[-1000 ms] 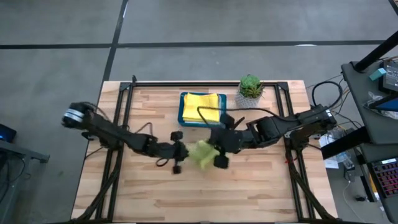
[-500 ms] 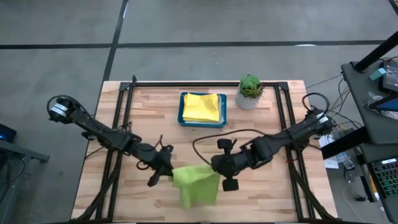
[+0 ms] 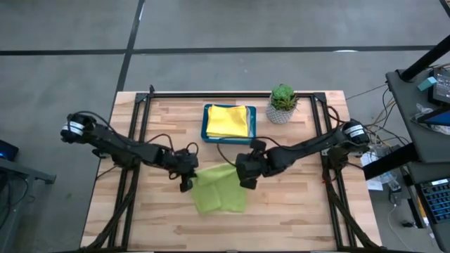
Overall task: Fold microfiber towels
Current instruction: Fold the green microfiber cloth
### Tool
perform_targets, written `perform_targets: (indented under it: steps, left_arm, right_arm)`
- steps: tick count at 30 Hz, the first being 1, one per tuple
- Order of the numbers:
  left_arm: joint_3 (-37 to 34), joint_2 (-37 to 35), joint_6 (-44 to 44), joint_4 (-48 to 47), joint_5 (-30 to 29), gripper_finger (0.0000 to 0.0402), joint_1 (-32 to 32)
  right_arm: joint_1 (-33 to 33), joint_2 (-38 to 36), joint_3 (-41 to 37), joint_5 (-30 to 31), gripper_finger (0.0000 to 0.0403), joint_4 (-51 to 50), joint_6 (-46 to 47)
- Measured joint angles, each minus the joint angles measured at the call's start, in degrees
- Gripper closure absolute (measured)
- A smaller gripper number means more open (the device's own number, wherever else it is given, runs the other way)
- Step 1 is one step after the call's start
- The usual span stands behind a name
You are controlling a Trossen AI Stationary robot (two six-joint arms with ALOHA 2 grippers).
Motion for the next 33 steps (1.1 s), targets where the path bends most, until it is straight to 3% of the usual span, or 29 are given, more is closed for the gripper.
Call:
perform_targets:
  steps: [14, 28, 33]
  left_arm:
    - [-1.2, 0.2, 12.6, 0.0, -3.7, 0.0368, 11.6]
    - [-1.2, 0.0, 28.1, -1.5, -3.8, 0.0365, 12.5]
    - [-1.2, -1.0, 28.3, -1.7, -3.9, 0.0329, 12.5]
  right_arm:
    - [-4.6, 0.0, -5.0, 0.1, 0.0394, 3.1, -0.6]
    - [-5.0, 0.0, -5.0, 0.1, 0.0394, 3.2, -1.3]
    - [-5.0, 0.0, -5.0, 0.1, 0.0394, 3.2, -1.7]
